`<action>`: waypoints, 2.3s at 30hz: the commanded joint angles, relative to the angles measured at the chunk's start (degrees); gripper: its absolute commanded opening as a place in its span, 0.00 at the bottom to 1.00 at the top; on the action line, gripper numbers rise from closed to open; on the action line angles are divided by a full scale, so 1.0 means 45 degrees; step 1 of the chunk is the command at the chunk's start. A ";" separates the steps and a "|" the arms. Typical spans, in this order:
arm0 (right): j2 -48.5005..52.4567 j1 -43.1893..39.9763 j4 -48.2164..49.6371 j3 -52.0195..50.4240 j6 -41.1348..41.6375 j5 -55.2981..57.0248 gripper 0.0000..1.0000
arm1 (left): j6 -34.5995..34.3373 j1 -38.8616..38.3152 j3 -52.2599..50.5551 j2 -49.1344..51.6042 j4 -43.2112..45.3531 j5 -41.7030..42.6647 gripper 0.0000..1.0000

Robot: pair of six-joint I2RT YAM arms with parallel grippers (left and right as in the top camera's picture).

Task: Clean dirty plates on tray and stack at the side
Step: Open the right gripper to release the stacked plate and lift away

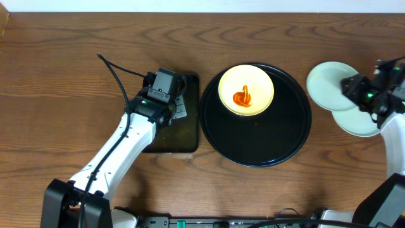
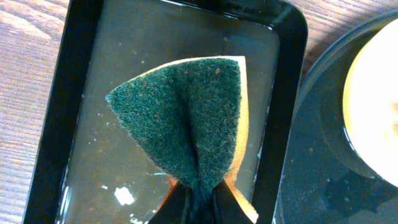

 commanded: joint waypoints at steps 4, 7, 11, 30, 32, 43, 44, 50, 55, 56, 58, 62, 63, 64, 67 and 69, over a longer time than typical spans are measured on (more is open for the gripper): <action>-0.0170 0.1156 -0.0379 0.0102 0.0408 0.3376 0.20 | 0.0165 0.0044 -0.0005 -0.0029 -0.0073 -0.0194 0.09; -0.0121 0.1273 -0.0053 0.0102 0.1001 0.5090 0.24 | 0.0160 0.0044 -0.0005 -0.0029 -0.0151 -0.0194 0.09; 0.0194 0.1263 0.0690 0.0102 0.1350 0.5367 0.24 | 0.0160 0.0044 -0.0005 -0.0029 -0.0160 -0.0194 0.09; 0.3002 0.1263 0.1846 0.0102 0.2725 0.5523 0.35 | 0.0112 0.0044 -0.0005 -0.0029 -0.0486 -0.0194 0.08; 0.3002 0.1263 0.1603 0.0102 0.2725 0.5649 0.36 | 0.0117 0.0044 -0.0005 -0.0029 -0.0491 -0.0194 0.08; 0.3478 0.1248 0.1146 0.0015 0.3283 0.6339 0.30 | 0.0112 0.0044 -0.0005 -0.0029 -0.0495 -0.0194 0.08; 0.3478 0.1243 0.1141 0.0015 0.3303 0.6334 0.27 | 0.0112 0.0044 -0.0005 -0.0029 -0.0495 -0.0194 0.08; 0.3468 0.0991 0.1035 0.0015 0.3298 0.6387 0.17 | 0.0112 0.0044 -0.0005 -0.0029 -0.0491 -0.0194 0.09; 0.3468 0.0486 0.0539 0.0015 0.3298 0.6387 0.01 | 0.0112 0.0044 -0.0005 -0.0029 -0.0491 -0.0194 0.09; 0.3468 0.0316 0.0418 0.0015 0.3298 0.6387 0.01 | 0.0112 0.0044 -0.0005 -0.0029 -0.0495 -0.0194 0.09; 0.3453 0.0005 0.0243 0.0015 0.3293 0.6387 0.01 | 0.0112 0.0044 -0.0005 -0.0029 -0.0491 -0.0189 0.09; 0.3449 -0.0641 0.0029 0.0015 0.3288 0.6387 0.01 | 0.0112 0.0044 -0.0005 -0.0029 -0.0491 -0.0194 0.09; 0.3449 -0.0826 -0.0010 0.0015 0.3288 0.6387 0.01 | 0.0112 0.0044 -0.0005 -0.0029 -0.0491 -0.0194 0.09; 0.3449 -0.0967 -0.0044 0.0015 0.3279 0.6392 0.01 | 0.0112 0.0044 -0.0005 -0.0029 -0.0491 -0.0194 0.09; 0.3449 -0.1540 -0.0180 0.0015 0.3245 0.6441 0.01 | 0.0112 0.0044 -0.0005 -0.0029 -0.0491 -0.0194 0.09; 0.3449 -0.1831 -0.0209 0.0015 0.3240 0.6445 0.01 | 0.0112 0.0044 -0.0005 -0.0029 -0.0491 -0.0194 0.09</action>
